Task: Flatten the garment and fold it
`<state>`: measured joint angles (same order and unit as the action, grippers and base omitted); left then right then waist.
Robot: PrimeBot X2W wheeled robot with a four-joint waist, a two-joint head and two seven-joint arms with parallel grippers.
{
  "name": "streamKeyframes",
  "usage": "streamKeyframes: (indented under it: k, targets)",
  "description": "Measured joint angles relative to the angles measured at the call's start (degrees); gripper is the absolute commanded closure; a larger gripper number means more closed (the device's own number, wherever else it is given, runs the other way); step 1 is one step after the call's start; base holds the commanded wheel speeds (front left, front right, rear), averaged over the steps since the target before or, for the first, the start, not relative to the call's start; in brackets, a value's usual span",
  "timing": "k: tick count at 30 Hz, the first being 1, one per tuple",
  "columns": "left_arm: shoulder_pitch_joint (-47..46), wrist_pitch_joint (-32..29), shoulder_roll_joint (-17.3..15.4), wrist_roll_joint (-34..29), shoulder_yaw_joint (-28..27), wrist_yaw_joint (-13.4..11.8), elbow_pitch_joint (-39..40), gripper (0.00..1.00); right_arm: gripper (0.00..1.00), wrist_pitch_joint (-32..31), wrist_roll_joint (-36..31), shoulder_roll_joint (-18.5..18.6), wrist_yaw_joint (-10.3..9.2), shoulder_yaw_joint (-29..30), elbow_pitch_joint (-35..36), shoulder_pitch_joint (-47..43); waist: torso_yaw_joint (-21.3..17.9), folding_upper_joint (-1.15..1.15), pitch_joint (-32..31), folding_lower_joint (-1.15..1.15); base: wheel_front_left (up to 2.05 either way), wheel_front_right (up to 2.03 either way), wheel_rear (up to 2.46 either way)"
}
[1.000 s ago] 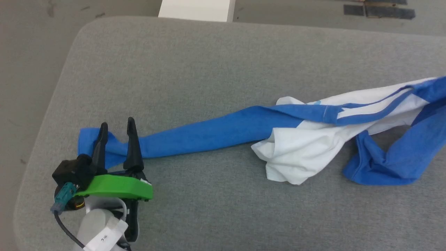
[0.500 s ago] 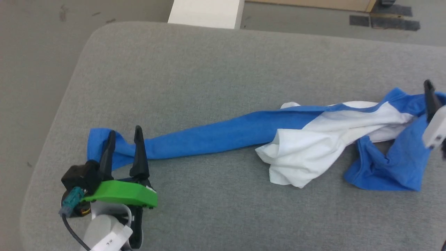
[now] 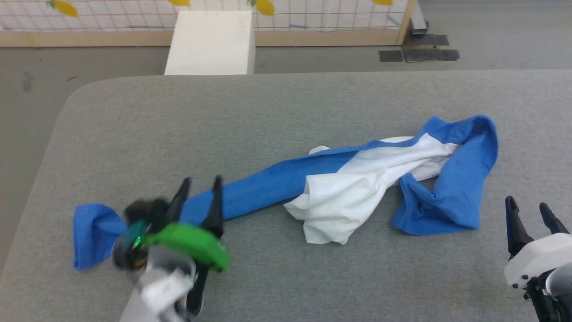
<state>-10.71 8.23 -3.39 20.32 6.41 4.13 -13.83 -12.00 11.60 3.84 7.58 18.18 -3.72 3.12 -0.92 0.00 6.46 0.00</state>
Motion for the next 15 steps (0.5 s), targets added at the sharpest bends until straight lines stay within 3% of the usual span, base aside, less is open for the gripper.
streamKeyframes:
  k: [8, 11, 15]
  targets:
    - [-19.6, -32.1, -3.7, -2.1, 8.6, 1.3, -10.7, 0.0, 0.0, -0.4, -0.3, -0.5, 0.0, -0.5, 2.1, 0.8, -2.2, 0.0, 2.6, 0.0, 0.0, 0.0, 0.0]
    - [-24.2, -37.8, -5.0, -5.3, 11.7, 1.6, -14.1, 0.0, 0.0, -0.4, -0.3, -0.6, 0.0, -1.1, 2.1, 1.7, -2.8, 0.0, 4.3, 0.0, 0.0, 0.0, 0.0]
    - [-26.8, -40.9, -6.0, -8.2, 14.7, 1.6, -19.2, 0.0, 0.0, 0.2, 0.0, -0.7, 0.0, -2.0, 1.9, 2.9, -3.8, 0.0, 6.7, 0.0, 0.0, 0.0, 0.0]
